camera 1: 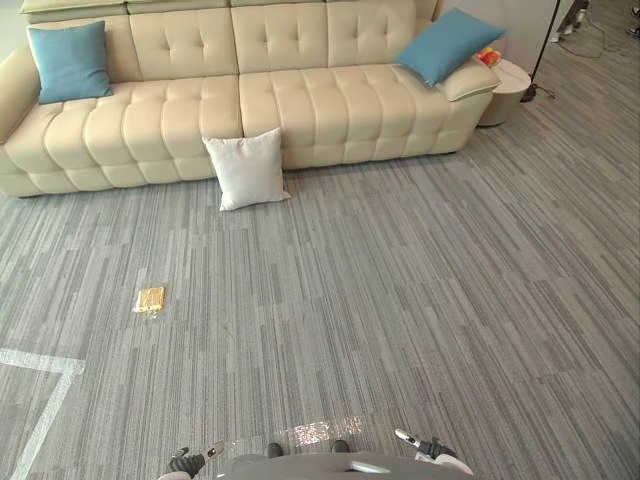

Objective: Pick up cushions and gather them together orderly.

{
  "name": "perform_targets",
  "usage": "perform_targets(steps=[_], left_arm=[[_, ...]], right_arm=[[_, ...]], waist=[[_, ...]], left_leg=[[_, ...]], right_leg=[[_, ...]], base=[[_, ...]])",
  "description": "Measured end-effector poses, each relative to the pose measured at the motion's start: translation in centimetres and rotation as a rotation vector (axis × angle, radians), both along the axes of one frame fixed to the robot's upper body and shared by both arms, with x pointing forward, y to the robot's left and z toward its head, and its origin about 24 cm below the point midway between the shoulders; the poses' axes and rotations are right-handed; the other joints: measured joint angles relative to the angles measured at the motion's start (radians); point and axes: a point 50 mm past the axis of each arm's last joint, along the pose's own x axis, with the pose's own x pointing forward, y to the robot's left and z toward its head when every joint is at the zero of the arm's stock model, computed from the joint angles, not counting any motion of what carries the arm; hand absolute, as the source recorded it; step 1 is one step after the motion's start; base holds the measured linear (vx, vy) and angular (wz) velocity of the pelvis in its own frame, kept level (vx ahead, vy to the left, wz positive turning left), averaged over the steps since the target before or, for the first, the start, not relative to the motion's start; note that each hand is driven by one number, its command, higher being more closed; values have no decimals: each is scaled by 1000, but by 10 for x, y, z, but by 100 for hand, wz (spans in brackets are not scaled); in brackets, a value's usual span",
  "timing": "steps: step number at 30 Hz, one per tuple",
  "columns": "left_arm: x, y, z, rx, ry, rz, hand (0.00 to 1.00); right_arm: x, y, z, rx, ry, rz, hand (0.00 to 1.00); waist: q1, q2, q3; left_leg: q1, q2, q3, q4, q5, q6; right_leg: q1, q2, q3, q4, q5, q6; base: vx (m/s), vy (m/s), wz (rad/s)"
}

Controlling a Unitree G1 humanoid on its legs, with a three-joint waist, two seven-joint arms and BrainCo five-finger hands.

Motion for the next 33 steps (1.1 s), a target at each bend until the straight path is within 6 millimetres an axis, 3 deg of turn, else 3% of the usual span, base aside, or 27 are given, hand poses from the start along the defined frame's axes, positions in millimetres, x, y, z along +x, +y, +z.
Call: perform_targets(steps=[23, 33], left_arm=[[5, 4, 1, 14, -17, -16, 0], [13, 7, 3, 25, -35, -22, 0]], right_arm=[[7, 3, 0, -16, 24, 82, 0], [15, 4, 2, -25, 11, 124, 0]], waist=[[1, -19, 26], [13, -32, 37]], left_leg=[[-2, -1, 0, -22, 14, 4], [-62, -3, 35, -18, 1, 17]], right_leg=[[6, 1, -24, -27, 7, -7], [-66, -1, 7, -25, 12, -1]], base=[[-28, -15, 1], [-32, -8, -10]])
